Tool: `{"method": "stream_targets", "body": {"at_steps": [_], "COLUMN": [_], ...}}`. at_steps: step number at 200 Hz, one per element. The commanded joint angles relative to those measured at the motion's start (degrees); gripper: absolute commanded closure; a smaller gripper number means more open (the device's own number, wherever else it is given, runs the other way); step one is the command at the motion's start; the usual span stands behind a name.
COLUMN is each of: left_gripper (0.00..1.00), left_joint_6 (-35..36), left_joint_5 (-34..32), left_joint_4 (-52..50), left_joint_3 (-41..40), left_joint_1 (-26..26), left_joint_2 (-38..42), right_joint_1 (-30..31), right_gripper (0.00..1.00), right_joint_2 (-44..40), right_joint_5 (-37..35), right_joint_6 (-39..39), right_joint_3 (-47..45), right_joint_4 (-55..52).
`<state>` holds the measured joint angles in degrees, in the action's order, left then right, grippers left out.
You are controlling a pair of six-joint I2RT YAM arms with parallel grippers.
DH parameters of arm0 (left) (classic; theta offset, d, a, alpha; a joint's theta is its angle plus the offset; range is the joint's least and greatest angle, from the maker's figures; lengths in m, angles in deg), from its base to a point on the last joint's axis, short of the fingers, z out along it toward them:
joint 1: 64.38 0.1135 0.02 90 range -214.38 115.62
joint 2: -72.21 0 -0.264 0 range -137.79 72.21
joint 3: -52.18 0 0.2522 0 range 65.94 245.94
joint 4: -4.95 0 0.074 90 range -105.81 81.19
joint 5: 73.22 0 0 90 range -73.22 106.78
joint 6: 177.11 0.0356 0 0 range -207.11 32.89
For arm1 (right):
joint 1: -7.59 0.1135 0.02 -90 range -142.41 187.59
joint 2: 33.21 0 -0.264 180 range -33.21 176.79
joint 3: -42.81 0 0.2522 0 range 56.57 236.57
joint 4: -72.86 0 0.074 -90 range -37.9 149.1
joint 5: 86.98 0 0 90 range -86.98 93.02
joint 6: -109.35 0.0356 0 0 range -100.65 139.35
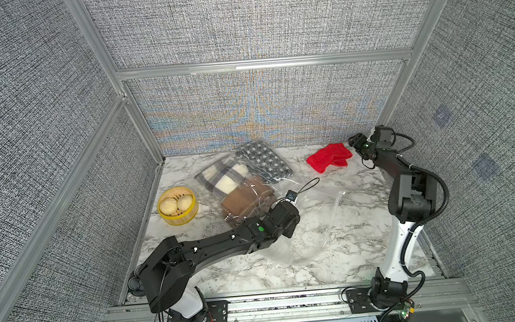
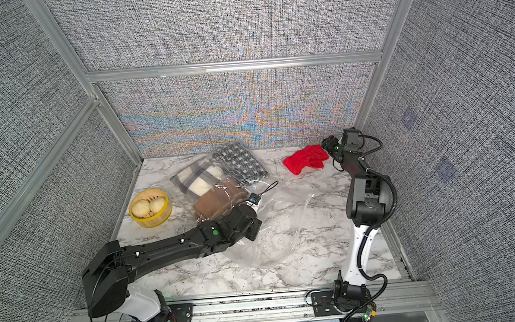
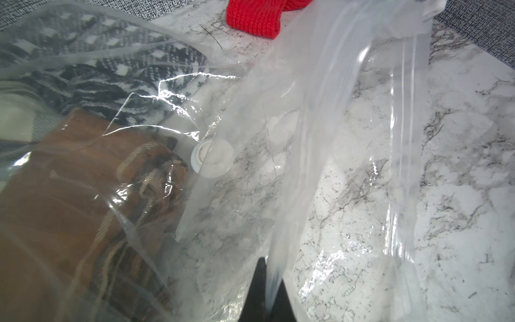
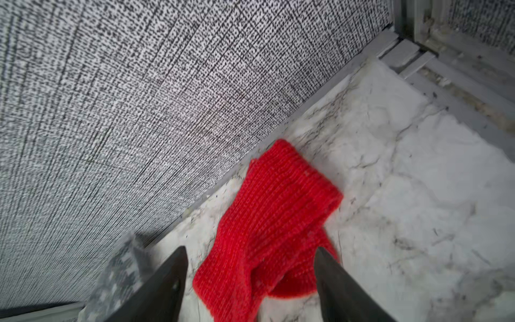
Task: Take the scarf out of the vacuum bag
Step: Adjust the scarf at the center of the board.
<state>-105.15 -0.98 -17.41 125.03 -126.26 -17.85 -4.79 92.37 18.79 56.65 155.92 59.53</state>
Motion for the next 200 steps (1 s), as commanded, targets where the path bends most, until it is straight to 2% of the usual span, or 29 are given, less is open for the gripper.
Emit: {"method": "stream_targets", "body": {"at_steps": [1,31,68,77,87,114,167,186,200], "left_gripper": [1.0,1.0,1.0,1.0,1.0,1.0,1.0,1.0,1.0], "left_joint_6": [0.9,1.1,1.3,1.2,1.1,1.1,0.9,0.9,0.8], "left_joint_5": [1.9,0.8,0.8,1.4,2.1,2.6,2.3,1.8,1.6], "left_joint_4": [2.0,1.5,1.2,1.6,2.0,2.2,2.9,2.7,2.4], "left_joint_3": [0.6,0.8,0.5,0.4,0.4,1.0,0.8,0.6,0.6], "left_joint_1": [0.1,0.1,0.4,0.4,0.4,0.4,0.4,0.4,0.5], "left_joint_2": [-1.9,-3.2,-2.2,-1.8,-1.8,-2.8,-3.3,-3.1,-2.9], "right_joint_1": [-0.2,-0.4,-1.3,-1.7,-2.1,-2.1,-2.1,-2.0,-2.0], "right_gripper": [0.26,0.25,0.25,0.16,0.11,0.1,0.35,0.46,0.59], "right_joint_2": [3.6,12.1,17.9,19.4,21.1,24.6,29.0,31.4,31.2], "right_joint_5": [-2.5,-0.4,0.8,2.7,4.3,4.7,8.3,9.9,10.0], "right_joint_6": [-2.5,-3.6,-2.6,-1.2,0.5,0.3,2.3,2.7,2.4], "right_joint_3": [5.2,18.0,24.4,25.5,26.7,30.9,35.9,39.3,38.7], "right_joint_4": [-3.5,-11.3,-15.7,-15.6,-15.4,-17.5,-17.2,-19.3,-19.5]}}
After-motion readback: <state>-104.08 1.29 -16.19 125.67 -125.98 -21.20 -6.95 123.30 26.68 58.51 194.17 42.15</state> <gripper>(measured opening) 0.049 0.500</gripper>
